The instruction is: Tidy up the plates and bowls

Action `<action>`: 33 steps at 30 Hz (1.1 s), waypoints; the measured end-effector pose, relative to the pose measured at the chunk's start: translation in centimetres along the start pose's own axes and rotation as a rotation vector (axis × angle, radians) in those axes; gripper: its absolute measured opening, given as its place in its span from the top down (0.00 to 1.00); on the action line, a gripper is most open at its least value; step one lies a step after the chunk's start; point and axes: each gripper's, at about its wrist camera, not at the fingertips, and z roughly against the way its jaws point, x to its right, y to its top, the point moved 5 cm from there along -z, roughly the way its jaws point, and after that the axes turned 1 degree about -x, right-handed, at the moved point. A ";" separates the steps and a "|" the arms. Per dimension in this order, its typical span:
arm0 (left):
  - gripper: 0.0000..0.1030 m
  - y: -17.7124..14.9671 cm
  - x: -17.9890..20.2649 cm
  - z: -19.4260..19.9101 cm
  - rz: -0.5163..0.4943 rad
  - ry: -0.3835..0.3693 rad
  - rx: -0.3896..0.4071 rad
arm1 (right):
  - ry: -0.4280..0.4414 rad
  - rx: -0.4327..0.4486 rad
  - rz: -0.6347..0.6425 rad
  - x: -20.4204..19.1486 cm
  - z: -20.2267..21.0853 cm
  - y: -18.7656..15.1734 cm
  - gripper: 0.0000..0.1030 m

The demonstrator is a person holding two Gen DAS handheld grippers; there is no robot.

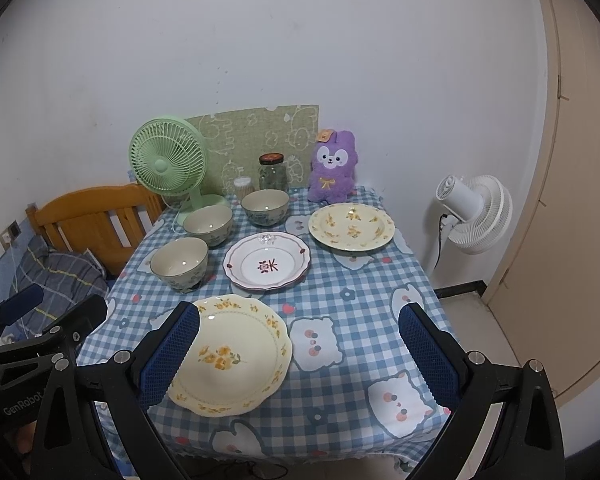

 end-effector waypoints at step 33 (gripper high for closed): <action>0.05 0.5 0.3 -0.4 -0.012 0.008 0.008 | -0.009 0.011 0.000 0.8 -0.2 0.6 0.02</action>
